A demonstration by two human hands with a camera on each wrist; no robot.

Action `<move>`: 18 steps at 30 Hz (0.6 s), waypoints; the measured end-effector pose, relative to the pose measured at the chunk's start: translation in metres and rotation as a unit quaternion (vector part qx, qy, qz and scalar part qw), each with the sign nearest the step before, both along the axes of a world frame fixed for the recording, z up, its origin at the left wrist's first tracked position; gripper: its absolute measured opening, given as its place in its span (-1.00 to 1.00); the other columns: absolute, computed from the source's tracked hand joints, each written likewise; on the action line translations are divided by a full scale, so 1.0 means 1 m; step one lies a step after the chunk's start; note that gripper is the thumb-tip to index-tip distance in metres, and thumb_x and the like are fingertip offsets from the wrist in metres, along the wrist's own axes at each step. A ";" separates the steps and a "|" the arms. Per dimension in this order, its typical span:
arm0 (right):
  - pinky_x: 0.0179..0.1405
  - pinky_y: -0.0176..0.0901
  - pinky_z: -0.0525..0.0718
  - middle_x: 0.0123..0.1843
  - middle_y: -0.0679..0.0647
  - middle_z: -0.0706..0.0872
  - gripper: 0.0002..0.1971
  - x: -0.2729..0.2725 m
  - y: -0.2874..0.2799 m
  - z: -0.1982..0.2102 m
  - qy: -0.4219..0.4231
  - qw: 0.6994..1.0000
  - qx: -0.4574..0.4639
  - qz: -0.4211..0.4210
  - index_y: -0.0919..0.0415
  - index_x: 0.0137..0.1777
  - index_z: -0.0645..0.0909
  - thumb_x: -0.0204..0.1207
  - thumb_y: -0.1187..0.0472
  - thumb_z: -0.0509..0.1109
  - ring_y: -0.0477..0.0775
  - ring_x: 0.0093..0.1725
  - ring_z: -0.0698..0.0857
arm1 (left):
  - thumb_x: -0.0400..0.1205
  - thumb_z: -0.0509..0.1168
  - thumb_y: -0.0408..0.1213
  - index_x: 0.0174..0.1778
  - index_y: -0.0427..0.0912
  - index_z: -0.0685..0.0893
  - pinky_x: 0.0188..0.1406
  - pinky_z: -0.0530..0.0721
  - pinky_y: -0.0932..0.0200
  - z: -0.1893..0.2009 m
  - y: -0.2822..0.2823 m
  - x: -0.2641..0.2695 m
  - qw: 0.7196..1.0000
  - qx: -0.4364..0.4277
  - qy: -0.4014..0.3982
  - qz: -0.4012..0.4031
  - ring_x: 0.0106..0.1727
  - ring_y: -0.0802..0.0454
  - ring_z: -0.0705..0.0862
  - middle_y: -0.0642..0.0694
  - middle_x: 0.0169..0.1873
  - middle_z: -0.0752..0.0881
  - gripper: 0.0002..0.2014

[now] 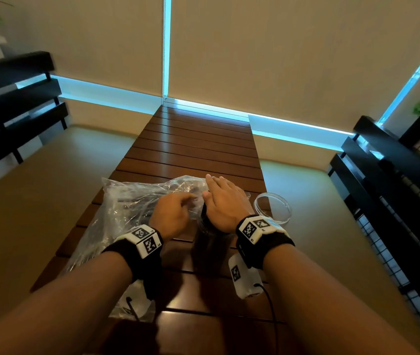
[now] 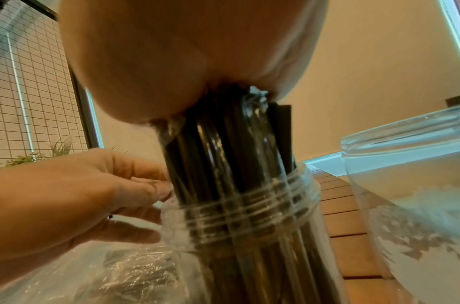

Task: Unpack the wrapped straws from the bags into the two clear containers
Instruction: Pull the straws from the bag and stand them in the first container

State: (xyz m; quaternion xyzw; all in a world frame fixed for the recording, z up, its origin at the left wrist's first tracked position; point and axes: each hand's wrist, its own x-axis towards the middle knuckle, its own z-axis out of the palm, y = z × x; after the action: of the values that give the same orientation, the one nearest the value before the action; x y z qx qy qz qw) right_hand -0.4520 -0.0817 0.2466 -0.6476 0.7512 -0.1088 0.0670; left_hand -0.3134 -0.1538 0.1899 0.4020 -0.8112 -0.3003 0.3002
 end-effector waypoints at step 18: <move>0.62 0.07 0.21 0.66 0.20 0.33 -0.44 -0.005 0.005 0.004 0.007 1.000 0.001 -0.011 0.23 0.70 0.15 0.73 0.10 0.03 0.18 0.67 0.22 | 0.75 0.22 -0.21 0.07 -0.03 0.78 -0.13 0.63 0.10 0.039 -0.021 -0.003 0.978 -0.039 0.077 0.189 -0.04 -0.03 0.69 -0.07 -0.03 0.74 -0.80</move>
State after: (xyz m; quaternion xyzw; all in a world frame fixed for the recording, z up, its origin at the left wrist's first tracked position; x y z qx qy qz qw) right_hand -0.4575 -0.0767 0.2509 -0.6401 0.7587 -0.1043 0.0613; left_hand -0.3161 -0.1748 0.2287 0.5120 -0.7062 -0.2364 0.4281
